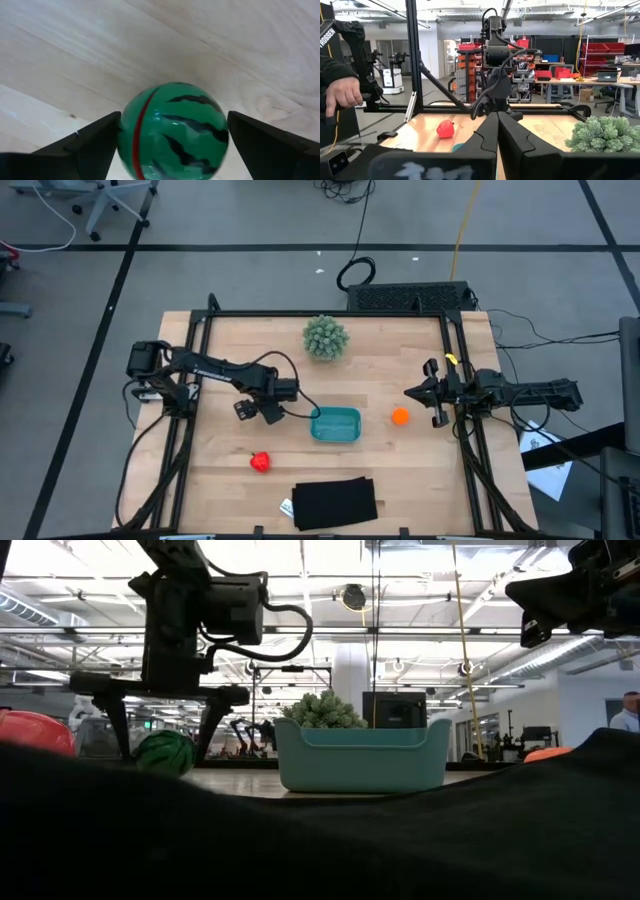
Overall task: Pick and placing Produce into tupperware
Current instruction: Put the watermelon toy into the bin
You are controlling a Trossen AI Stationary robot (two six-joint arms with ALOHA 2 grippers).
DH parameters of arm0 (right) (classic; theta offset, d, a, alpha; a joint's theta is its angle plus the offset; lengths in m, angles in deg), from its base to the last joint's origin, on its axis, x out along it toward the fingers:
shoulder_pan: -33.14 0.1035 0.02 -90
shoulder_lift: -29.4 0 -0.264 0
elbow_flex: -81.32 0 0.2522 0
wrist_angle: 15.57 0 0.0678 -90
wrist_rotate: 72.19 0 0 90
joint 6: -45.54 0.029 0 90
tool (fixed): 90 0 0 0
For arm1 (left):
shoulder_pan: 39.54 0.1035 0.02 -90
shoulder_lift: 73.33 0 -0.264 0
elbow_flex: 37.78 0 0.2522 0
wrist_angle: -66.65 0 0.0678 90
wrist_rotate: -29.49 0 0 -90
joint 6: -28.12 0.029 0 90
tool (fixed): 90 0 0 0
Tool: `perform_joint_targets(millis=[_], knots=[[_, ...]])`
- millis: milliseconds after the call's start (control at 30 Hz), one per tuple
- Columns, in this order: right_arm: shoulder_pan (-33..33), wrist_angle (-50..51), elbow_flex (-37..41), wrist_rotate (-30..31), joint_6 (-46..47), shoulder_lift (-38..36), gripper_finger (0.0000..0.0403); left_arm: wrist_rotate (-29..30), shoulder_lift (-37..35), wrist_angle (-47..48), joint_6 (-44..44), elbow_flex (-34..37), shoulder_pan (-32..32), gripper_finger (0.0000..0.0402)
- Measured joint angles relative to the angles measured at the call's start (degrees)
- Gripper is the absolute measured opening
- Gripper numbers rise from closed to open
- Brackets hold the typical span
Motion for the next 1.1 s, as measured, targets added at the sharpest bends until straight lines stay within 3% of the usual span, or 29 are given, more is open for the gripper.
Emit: perform_joint_targets(millis=[467, 867, 1100], knots=[[0.0, 0.0, 0.0, 0.0, 0.0, 0.0, 0.0000, 0.0, 0.0, -2.8, -3.6, 0.0, 0.0, 0.0363], [0.0, 0.0, 0.0, 0.0, 0.0, 0.0, 0.0000, -0.1, -0.2, -2.6, -5.7, -0.1, -0.1, 0.0270], [0.0, 0.0, 0.0, 0.0, 0.0, 0.0, 0.0000, 0.0, -0.1, -2.8, -6.1, -0.1, -0.1, 0.0299]])
